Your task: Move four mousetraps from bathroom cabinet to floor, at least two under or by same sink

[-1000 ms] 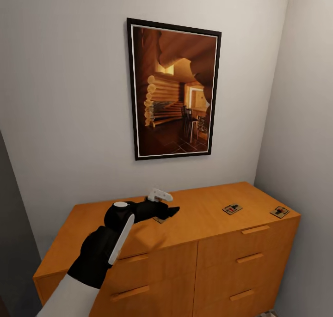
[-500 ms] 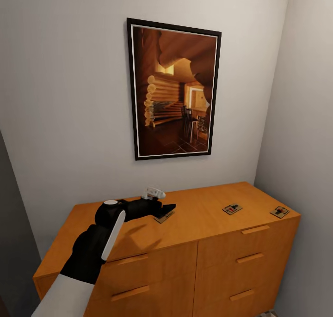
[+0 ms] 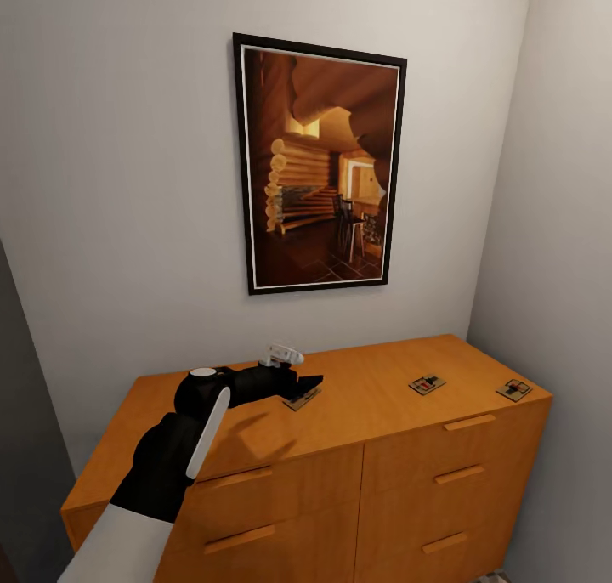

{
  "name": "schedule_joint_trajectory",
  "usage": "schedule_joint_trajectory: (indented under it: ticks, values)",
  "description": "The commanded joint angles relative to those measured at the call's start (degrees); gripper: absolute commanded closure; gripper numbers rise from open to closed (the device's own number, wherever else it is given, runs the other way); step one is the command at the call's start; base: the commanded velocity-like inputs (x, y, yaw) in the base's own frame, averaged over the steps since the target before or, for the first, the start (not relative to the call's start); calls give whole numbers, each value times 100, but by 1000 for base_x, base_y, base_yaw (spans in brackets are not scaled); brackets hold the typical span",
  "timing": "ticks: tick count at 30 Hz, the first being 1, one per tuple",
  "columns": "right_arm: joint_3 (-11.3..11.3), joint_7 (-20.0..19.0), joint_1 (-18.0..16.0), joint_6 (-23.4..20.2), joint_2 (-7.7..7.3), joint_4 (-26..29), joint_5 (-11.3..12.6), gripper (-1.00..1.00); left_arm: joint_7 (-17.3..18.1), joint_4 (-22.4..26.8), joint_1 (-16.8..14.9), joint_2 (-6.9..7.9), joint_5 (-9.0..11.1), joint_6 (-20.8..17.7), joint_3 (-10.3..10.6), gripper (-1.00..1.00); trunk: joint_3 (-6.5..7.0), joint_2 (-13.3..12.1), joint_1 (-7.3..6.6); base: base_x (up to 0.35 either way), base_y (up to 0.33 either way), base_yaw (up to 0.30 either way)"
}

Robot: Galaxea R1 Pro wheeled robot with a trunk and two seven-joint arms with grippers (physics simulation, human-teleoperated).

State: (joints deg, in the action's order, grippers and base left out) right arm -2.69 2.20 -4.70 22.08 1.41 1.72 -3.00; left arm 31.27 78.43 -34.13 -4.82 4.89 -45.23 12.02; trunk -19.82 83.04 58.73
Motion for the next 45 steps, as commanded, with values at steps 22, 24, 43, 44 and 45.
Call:
schedule_joint_trajectory:
  ticks: [22, 24, 43, 44, 45]
  values:
    - [-21, -17, -4, 21, 8, -5, -8, 100, -23, 2, -4, -1, 39, -30, 18, -100, -7, 4, 0, 0, 0, 0]
    - [-21, -18, -4, 21, 8, -5, -8, 100, -24, 4, -1, -3, 39, -31, 19, -100, -7, 4, 0, 0, 0, 0]
    - [-21, -26, -4, 21, 8, -5, 1, 100, -23, -3, -1, -10, 39, -30, 28, -100, 2, 4, 0, 0, 0, -21]
    - [-21, -27, -4, 22, 8, -5, 1, 100, -23, -3, 0, -10, 39, -31, 28, -100, 5, 4, 0, 0, 0, -140]
    - [-21, -27, -4, 21, 8, -5, 1, 100, -24, -3, 1, -10, 39, -31, 28, -100, 8, 4, 0, 0, 0, -146]
